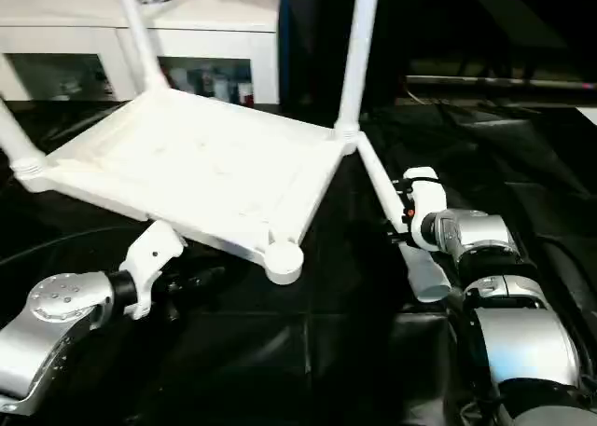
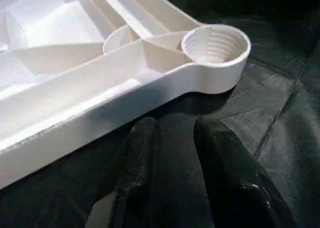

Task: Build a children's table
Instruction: Pick table leg

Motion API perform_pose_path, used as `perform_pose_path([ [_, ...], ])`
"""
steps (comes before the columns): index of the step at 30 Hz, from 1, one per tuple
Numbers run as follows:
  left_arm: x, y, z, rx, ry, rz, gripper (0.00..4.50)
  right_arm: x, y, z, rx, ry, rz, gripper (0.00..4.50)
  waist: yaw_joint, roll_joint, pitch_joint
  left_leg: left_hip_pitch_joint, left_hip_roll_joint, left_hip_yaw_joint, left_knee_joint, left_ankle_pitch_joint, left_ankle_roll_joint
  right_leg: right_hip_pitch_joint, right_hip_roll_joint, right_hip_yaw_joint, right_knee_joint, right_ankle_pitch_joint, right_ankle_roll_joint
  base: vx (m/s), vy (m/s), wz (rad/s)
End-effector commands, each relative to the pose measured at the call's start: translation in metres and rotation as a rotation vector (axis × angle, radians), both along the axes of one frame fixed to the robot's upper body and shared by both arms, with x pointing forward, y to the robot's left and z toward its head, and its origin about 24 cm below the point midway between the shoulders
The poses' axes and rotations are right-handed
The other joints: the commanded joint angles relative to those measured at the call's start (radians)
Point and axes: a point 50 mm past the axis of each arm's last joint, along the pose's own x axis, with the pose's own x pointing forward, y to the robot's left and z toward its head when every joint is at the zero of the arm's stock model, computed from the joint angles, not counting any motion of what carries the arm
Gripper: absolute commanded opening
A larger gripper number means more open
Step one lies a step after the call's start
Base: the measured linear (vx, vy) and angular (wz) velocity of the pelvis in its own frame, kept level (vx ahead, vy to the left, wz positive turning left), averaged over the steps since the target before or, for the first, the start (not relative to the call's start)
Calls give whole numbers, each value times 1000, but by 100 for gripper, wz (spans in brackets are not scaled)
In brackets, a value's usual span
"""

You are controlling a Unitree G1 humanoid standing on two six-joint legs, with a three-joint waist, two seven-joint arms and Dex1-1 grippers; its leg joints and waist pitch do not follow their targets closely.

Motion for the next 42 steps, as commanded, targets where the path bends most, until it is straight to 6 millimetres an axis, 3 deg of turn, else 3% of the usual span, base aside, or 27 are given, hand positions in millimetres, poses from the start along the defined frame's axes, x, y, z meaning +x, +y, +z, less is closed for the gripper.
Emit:
perform_pose_path([
  [1, 0, 2, 6, -3, -20, -4, 150, -4, -1, -7, -22, 52, -16, 404, 0, -5, -50, 25, 45, -20, -82, -402, -33, 22, -56, 36, -89, -458, -180, 0, 0, 0],
  [7, -2, -5, 15, -33, -21, -85, 150, -6, -3, -8, -32, 95, -44, 345, 0, -6, -50, 21, 45, -21, -83, -394, -35, 24, -57, 36, -87, -463, -175, 0, 0, 0],
  [14, 6, -9, 29, -56, -62, -85, 206, -7, -8, -7, -16, 115, -123, 289, -1, -4, -51, 22, 44, -19, -83, -386, -43, 25, -54, 37, -84, -425, -187, 0, 0, 0],
  [17, 9, -10, 31, -32, -82, -73, 226, -8, -12, -6, 24, 111, -176, 268, 1, -11, -53, 20, 44, -19, -83, -364, -39, 28, -56, 37, -83, -416, -185, 0, 0, 0],
  [18, 9, -10, 31, -29, -89, -76, 250, -8, -13, -5, 38, 109, -200, 245, 1, -10, -53, 20, 44, -18, -83, -360, -38, 28, -55, 38, -82, -412, -185, 0, 0, 0],
  [21, 9, -12, 34, -68, -117, -69, 265, -9, -19, -4, 78, 96, -269, 236, 1, -7, -53, 18, 43, -17, -82, -352, -38, 30, -54, 37, -82, -399, -189, 0, 0, 0],
  [22, 12, -13, 36, -75, -143, -56, 268, -10, -23, -5, 97, 86, -315, 222, 2, 6, -54, 20, 43, -19, -82, -355, -42, 29, -55, 37, -80, -396, -190, 0, 0, 0],
  [24, 15, -15, 39, -101, -172, -41, 287, -11, -27, -5, 128, 75, -368, 201, -1, 1, -55, 24, 41, -16, -80, -365, -46, 28, -51, 36, -84, -377, -191, 0, 0, 0],
  [25, 16, -15, 40, -109, -177, -34, 298, -11, -28, -5, 138, 71, -383, 197, -1, 9, -56, 23, 40, -17, -80, -363, -46, 30, -51, 36, -82, -367, -193, 0, 0, 0],
  [26, 18, -16, 40, -119, -196, -19, 303, -12, -31, -4, 154, 61, -402, 190, -2, 5, -55, 22, 40, -16, -80, -364, -42, 31, -50, 35, -85, -364, -194, 0, 0, 0],
  [27, 20, -17, 41, -134, -212, -12, 309, -12, -32, -4, 169, 59, -416, 183, -2, 19, -55, 22, 40, -18, -80, -369, -46, 30, -50, 35, -82, -363, -195, 0, 0, 0],
  [28, 24, -18, 40, -144, -215, 6, 309, -12, -34, -2, 193, 36, -428, 183, -6, 17, -54, 20, 38, -17, -80, -380, -46, 33, -48, 32, -84, -370, -192, 0, 0, 0],
  [29, 26, -20, 39, -152, -217, 20, 332, -12, -35, 0, 213, 16, -438, 179, -5, 14, -53, 25, 37, -13, -78, -391, -41, 29, -47, 33, -93, -387, -179, 0, 0, 0],
  [30, 31, -21, 40, -172, -230, 51, 332, -13, -36, 2, 244, 9, -451, 179, -8, 17, -55, 23, 36, -16, -79, -388, -41, 32, -46, 32, -91, -386, -179, 0, 0, 0],
  [31, 36, -22, 41, -199, -241, 89, 339, -13, -39, 4, 253, -14, -456, 179, -7, 34, -54, 21, 35, -19, -79, -386, -44, 35, -46, 30, -88, -383, -179, 0, 0, 0],
  [32, 38, -22, 42, -208, -242, 102, 342, -14, -40, 5, 252, -25, -458, 178, -9, 21, -55, 25, 35, -15, -77, -390, -38, 32, -45, 30, -95, -391, -171, 0, 0, 0],
  [33, 42, -23, 42, -217, -242, 127, 360, -14, -42, 9, 265, -69, -461, 178, -7, 28, -57, 22, 34, -17, -77, -371, -33, 36, -47, 30, -91, -388, -174, 0, 0, 0],
  [34, 42, -23, 43, -219, -241, 128, 360, -14, -43, 10, 269, -84, -462, 178, -8, 24, -54, 20, 33, -15, -78, -367, -26, 35, -45, 30, -98, -395, -165, 0, 0, 0],
  [35, 44, -24, 43, -226, -236, 132, 374, -13, -45, 14, 284, -133, -464, 177, -7, 29, -56, 21, 33, -16, -76, -361, -26, 35, -47, 30, -95, -396, -163, 0, 0, 0],
  [36, 49, -29, 50, -294, -217, 126, 383, -13, -48, 37, 381, -390, -426, 177, -7, 24, -57, 20, 32, -14, -77, -348, -15, 36, -48, 30, -100, -403, -152, 0, 0, 0],
  [37, 49, -29, 50, -300, -216, 126, 386, -14, -48, 38, 389, -401, -420, 177, -4, 25, -57, 20, 31, -11, -77, -341, -9, 36, -49, 32, -102, -408, -139, 0, 0, 0],
  [38, 52, -35, 59, -399, -190, 118, 393, -26, -43, 58, 566, -556, -287, 177, -2, 24, -57, 20, 31, -8, -78, -328, 20, 40, -45, 31, -108, -404, -127, 0, 0, 0],
  [39, 53, -39, 65, -465, -161, 101, 411, -36, -36, 67, 687, -599, -185, 177, 1, 23, -62, 16, 38, -17, -79, -288, 35, 43, -47, 30, -95, -363, -148, 0, 0, 0],
  [42, 53, -46, 73, -569, -106, 61, 427, -50, -30, 77, 802, -658, -69, 177, 5, 26, -61, 2, 38, -14, -76, -218, 63, 48, -48, 30, -89, -322, -176, 0, 0, 0],
])
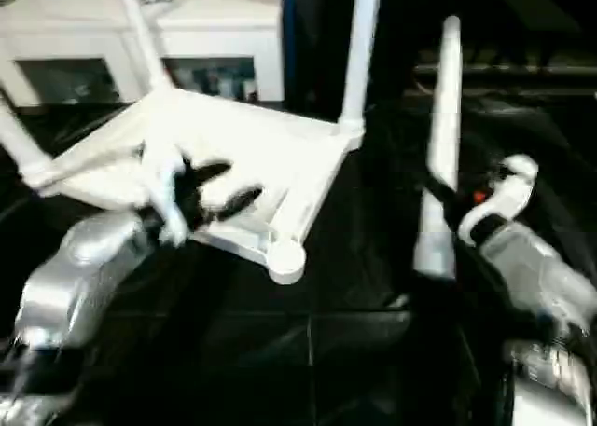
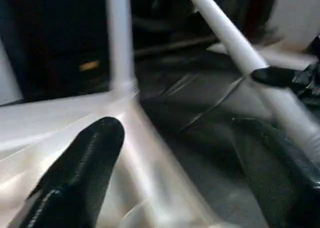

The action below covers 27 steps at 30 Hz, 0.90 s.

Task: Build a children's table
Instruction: Pick table leg

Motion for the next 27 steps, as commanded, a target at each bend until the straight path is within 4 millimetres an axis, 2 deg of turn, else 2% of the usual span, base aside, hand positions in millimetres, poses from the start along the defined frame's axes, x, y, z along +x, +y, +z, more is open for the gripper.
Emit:
perform_pose_path([
  [1, -1, -2, 10, -103, 41, -65, 438, -11, 7, 24, 78, -160, 127, 177, 10, -26, -65, 7, 37, -11, -67, -206, 70, 48, -49, 30, -86, -329, -185, 0, 0, 0],
  [2, -2, -4, 13, -121, 47, -89, 446, -14, 8, 25, 91, -171, 149, 177, 13, -24, -65, 7, 36, -10, -64, -195, 74, 46, -50, 31, -88, -346, -187, 0, 0, 0],
  [3, -2, -7, 17, -145, 48, -110, 449, -17, 10, 28, 107, -198, 178, 177, 12, -29, -65, 3, 36, -12, -65, -179, 77, 48, -50, 29, -87, -359, -183, 0, 0, 0],
  [4, -1, -8, 19, -155, 47, -119, 450, -19, 11, 30, 113, -214, 192, 177, 12, -31, -65, 5, 37, -12, -66, -181, 76, 45, -49, 29, -89, -370, -178, 0, 0, 0],
  [5, 0, -10, 24, -183, 48, -137, 450, -21, 14, 34, 140, -244, 218, 177, 10, -43, -64, 6, 36, -10, -65, -177, 75, 44, -50, 30, -92, -382, -173, 0, 0, 0],
  [6, 1, -11, 27, -201, 49, -148, 450, -23, 16, 37, 158, -264, 235, 177, 15, -32, -63, 11, 36, -10, -66, -180, 69, 41, -51, 32, -95, -403, -167, 0, 0, 0],
  [7, 2, -13, 32, -220, 53, -168, 450, -25, 22, 41, 172, -295, 274, 177, 13, -40, -63, 9, 37, -10, -66, -180, 69, 41, -51, 31, -95, -406, -165, 0, 0, 0],
  [9, 5, -16, 40, -244, 71, -193, 450, -28, 34, 48, 189, -328, 368, 176, 17, -44, -63, 11, 37, -12, -67, -176, 63, 41, -52, 31, -93, -416, -159, 0, 0, 0],
  [10, 6, -18, 43, -255, 87, -205, 450, -28, 41, 51, 195, -333, 413, 176, 17, -48, -60, 8, 37, -13, -69, -173, 59, 43, -52, 31, -92, -418, -153, 0, 0, 0],
  [11, 7, -19, 45, -261, 99, -212, 450, -29, 45, 52, 198, -333, 440, 176, 18, -46, -59, 10, 38, -13, -69, -172, 54, 41, -54, 32, -93, -419, -149, 0, 0, 0],
  [12, 7, -21, 47, -272, 107, -225, 450, -29, 50, 53, 194, -330, 467, 176, 17, -55, -59, 9, 38, -13, -70, -168, 54, 42, -53, 32, -94, -418, -147, 0, 0, 0],
  [13, 7, -23, 50, -289, 124, -243, 450, -28, 56, 54, 186, -326, 504, 176, 20, -54, -60, 8, 38, -13, -69, -159, 47, 43, -55, 32, -88, -408, -149, 0, 0, 0],
  [14, 6, -28, 55, -315, 141, -278, 450, -25, 69, 53, 174, -315, 561, 176, 21, -63, -60, 6, 37, -12, -70, -152, 46, 43, -56, 33, -90, -405, -148, 0, 0, 0],
  [15, 6, -29, 56, -320, 142, -286, 450, -25, 72, 53, 172, -312, 572, 176, 23, -59, -61, 9, 38, -12, -69, -150, 42, 41, -56, 33, -89, -403, -151, 0, 0, 0],
  [19, 5, -34, 59, -327, 168, -313, 450, -19, 93, 46, 97, -274, 624, 176, 26, -65, -61, 11, 43, -13, -72, -151, 27, 41, -58, 36, -85, -357, -163, 0, 0, 0],
  [20, 6, -36, 58, -310, 171, -302, 450, -17, 104, 41, 24, -261, 647, 176, 30, -72, -60, 8, 45, -14, -73, -138, 23, 43, -59, 37, -82, -338, -159, 0, 0, 0],
  [21, 7, -36, 58, -307, 173, -298, 450, -17, 106, 40, 19, -259, 653, 176, 33, -68, -61, 11, 44, -13, -74, -134, 20, 43, -59, 39, -80, -320, -161, 0, 0, 0],
  [22, 9, -37, 56, -295, 189, -273, 450, -18, 113, 39, -6, -259, 680, 176, 33, -68, -61, 11, 45, -13, -73, -133, 18, 44, -58, 39, -79, -310, -163, 0, 0, 0],
  [23, 10, -37, 56, -294, 190, -271, 450, -18, 114, 39, -7, -259, 682, 176, 36, -74, -61, 11, 44, -13, -73, -131, 19, 45, -59, 40, -77, -296, -164, 0, 0, 0],
  [27, 18, -38, 53, -303, 251, -199, 450, -15, 129, 35, -104, -258, 699, 176, 45, -76, -62, 10, 45, -13, -70, -104, 19, 47, -60, 41, -70, -243, -170, 0, 0, 0],
])
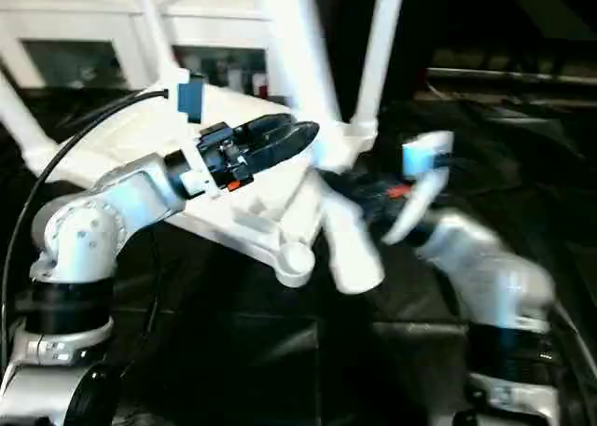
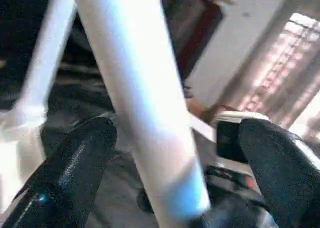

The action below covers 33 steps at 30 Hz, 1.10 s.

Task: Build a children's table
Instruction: Pick table leg

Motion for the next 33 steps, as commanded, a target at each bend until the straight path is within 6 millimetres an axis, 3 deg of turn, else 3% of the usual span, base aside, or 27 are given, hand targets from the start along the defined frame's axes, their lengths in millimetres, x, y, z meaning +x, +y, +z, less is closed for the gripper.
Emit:
perform_pose_path([
  [1, 3, -1, 3, 5, 22, 24, 450, 1, 7, 8, -46, -71, 0, 176, 4, -19, -78, 14, 47, -14, -70, -101, 17, 49, -58, 41, -67, -221, -176, 0, 0, 0],
  [2, 5, -1, 1, -2, 51, 40, 450, 4, 14, 7, -86, -99, -14, 176, 4, -26, -78, 15, 46, -13, -70, -97, 20, 49, -57, 41, -66, -207, -182, 0, 0, 0],
  [6, 9, -2, -6, 25, 85, 89, 450, 7, 22, 8, -100, -134, -44, 176, 8, -29, -77, 15, 47, -14, -70, -99, 20, 50, -58, 42, -62, -187, -188, 0, 0, 0],
  [8, 13, 0, -9, 28, 116, 141, 423, 11, 26, 9, -118, -151, -79, 176, 8, -34, -78, 15, 47, -13, -69, -98, 21, 52, -58, 43, -61, -178, -187, 0, 0, 0],
  [12, 24, 11, -14, 20, 189, 314, 394, 21, 41, 13, -148, -213, -190, 176, 8, -35, -76, 18, 47, -15, -73, -123, 2, 50, -60, 43, -67, -216, -170, 0, 0, 0],
  [16, 26, 16, -15, 25, 206, 370, 373, 22, 48, 11, -160, -229, -205, 176, 7, -35, -77, 17, 47, -16, -74, -126, -3, 50, -58, 43, -62, -176, -174, 0, 0, 0],
  [17, 27, 17, -16, 25, 211, 379, 350, 22, 50, 9, -173, -232, -208, 176, 7, -37, -77, 18, 48, -16, -74, -126, -3, 50, -57, 43, -61, -164, -175, 0, 0, 0],
  [33, 24, 10, -8, -26, 214, 345, 237, 27, 60, 0, -284, -277, -240, 176, 7, -39, -76, 18, 45, -15, -71, -115, 7, 55, -56, 44, -55, -121, -192, 0, 0, 0],
])
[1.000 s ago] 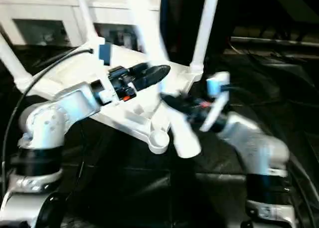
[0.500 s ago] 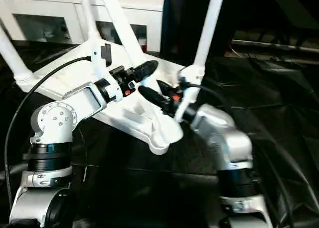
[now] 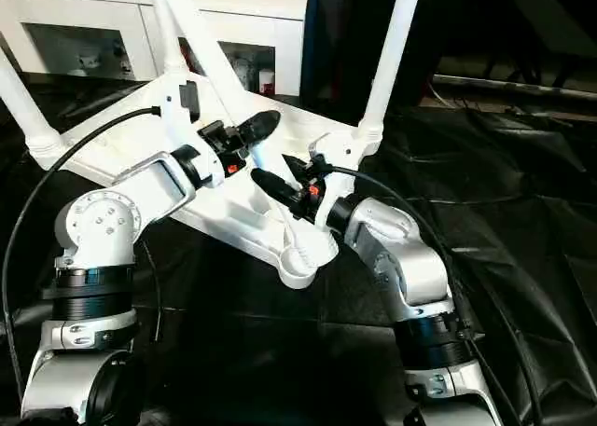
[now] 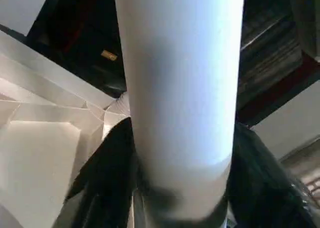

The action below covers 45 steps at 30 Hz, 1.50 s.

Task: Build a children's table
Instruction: Pick table leg

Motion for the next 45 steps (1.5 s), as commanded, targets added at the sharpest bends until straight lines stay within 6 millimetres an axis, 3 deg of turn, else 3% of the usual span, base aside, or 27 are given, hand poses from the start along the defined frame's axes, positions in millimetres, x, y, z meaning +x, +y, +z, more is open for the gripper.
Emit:
perform_pose_path([
  [1, 0, -2, 7, -3, -13, -8, 225, 3, 2, 8, 0, -43, -1, 176, -2, -7, -79, 17, 45, -16, -71, -115, 7, 56, -56, 44, -58, -119, -191, 0, 0, 0],
  [9, -1, -4, 7, -14, -31, -30, 187, 3, 2, 9, -13, -52, 18, 176, -3, -11, -79, 18, 46, -15, -69, -103, 16, 56, -56, 44, -55, -105, -197, 0, 0, 0],
  [10, -2, -3, 7, -13, -37, -34, 184, 3, 3, 9, 3, -42, 21, 232, -2, -12, -79, 18, 46, -15, -69, -103, 17, 56, -56, 44, -56, -107, -197, 0, 0, 0],
  [11, -4, -3, 8, -8, -48, -44, 184, 2, 3, 10, 26, -28, 39, 232, -3, -20, -79, 18, 46, -14, -69, -102, 20, 57, -56, 44, -56, -106, -196, 0, 0, 0],
  [15, -10, -1, 9, 81, -121, -131, 182, 0, 1, 13, 100, 18, 94, 266, -4, -12, -78, 18, 47, -16, -72, -114, 22, 54, -55, 44, -54, -120, -195, 0, 0, 0],
  [16, -15, 0, 9, 137, -164, -187, 182, 0, -3, 14, 121, 37, 113, 266, 0, -6, -79, 24, 47, -18, -72, -119, 19, 52, -55, 43, -55, -127, -190, 0, 0, 0],
  [23, -23, 12, 28, 152, -296, -373, 182, -13, -29, 13, 113, 192, 291, 323, 1, -4, -79, 25, 45, -15, -71, -117, 1, 59, -53, 44, -49, -94, -209, 0, 0, 0],
  [29, -30, 14, 46, 85, -382, -519, 181, -20, -38, 12, 112, 281, 385, 323, 2, -3, -78, 25, 45, -15, -72, -147, -19, 57, -58, 43, -54, -150, -217, 0, 0, 0],
  [30, -32, 14, 50, 59, -395, -539, 181, -22, -37, 12, 99, 290, 405, 323, 4, 3, -79, 26, 46, -15, -71, -150, -23, 56, -58, 43, -51, -148, -220, 0, 0, 0],
  [34, -33, 14, 56, 6, -419, -572, 180, -25, -36, 8, 61, 321, 433, 323, 3, -1, -77, 25, 46, -15, -72, -162, -32, 56, -58, 43, -55, -163, -220, 0, 0, 0],
  [35, -33, 14, 58, -14, -423, -574, 180, -26, -35, 6, 56, 328, 432, 295, 3, -1, -77, 24, 46, -16, -72, -170, -35, 57, -59, 43, -56, -176, -217, 0, 0, 0],
  [37, -33, 14, 59, -30, -427, -578, 180, -26, -34, 4, 49, 336, 428, 295, 2, -4, -78, 25, 46, -16, -72, -169, -36, 57, -59, 43, -57, -183, -215, 0, 0, 0],
  [45, -31, 17, 58, -41, -415, -572, 180, -26, -34, 3, 42, 339, 417, 219, 3, 0, -80, 25, 46, -17, -71, -160, -39, 56, -57, 42, -55, -162, -209, 0, 0, 0],
])
